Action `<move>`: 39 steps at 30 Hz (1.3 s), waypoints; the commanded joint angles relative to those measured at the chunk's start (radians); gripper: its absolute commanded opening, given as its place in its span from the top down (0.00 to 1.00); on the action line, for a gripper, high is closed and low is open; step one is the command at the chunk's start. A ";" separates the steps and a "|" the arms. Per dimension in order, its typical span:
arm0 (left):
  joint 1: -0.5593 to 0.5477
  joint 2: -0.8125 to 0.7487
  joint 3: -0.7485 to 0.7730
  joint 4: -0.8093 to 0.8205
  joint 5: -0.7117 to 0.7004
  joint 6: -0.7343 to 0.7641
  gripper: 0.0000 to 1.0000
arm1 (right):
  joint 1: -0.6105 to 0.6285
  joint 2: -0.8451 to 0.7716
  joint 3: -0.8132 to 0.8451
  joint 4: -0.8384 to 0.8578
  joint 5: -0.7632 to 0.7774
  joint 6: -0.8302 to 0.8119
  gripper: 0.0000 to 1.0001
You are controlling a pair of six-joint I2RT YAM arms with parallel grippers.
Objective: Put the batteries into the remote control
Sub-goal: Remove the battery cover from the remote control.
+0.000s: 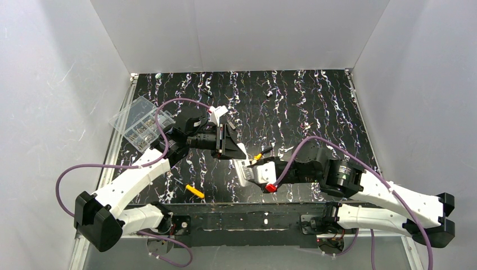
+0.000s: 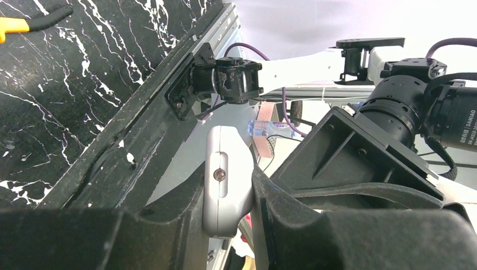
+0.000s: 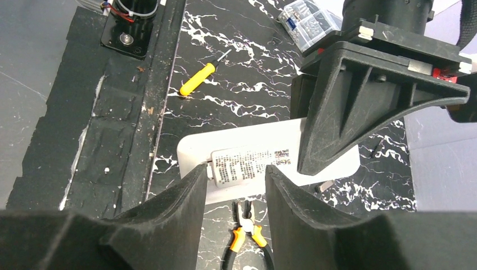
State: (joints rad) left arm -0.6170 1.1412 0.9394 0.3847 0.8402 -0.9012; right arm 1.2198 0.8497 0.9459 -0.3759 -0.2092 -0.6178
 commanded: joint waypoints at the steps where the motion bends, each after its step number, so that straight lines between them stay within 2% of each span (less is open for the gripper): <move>1: -0.013 0.003 0.000 0.000 0.104 -0.003 1.00 | -0.008 -0.001 -0.006 0.082 0.025 -0.012 0.49; 10: -0.012 0.010 -0.006 0.008 0.102 -0.002 1.00 | -0.008 -0.026 -0.009 0.060 -0.023 0.035 0.37; 21: -0.013 0.011 -0.018 0.000 0.071 0.006 1.00 | -0.008 -0.073 -0.026 0.117 0.014 0.100 0.37; 33: -0.013 0.051 -0.016 0.076 0.048 -0.041 1.00 | -0.008 -0.080 -0.067 0.134 -0.054 0.187 0.38; 36: -0.013 0.052 -0.023 0.070 0.037 -0.033 1.00 | -0.008 -0.099 -0.078 0.154 -0.012 0.191 0.39; 39: -0.012 0.053 -0.035 0.016 -0.011 0.016 1.00 | -0.008 -0.128 -0.099 0.202 0.101 0.228 0.39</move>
State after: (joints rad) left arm -0.6250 1.2064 0.9241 0.4305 0.8406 -0.9298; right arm 1.2167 0.7666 0.8658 -0.2787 -0.2237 -0.4400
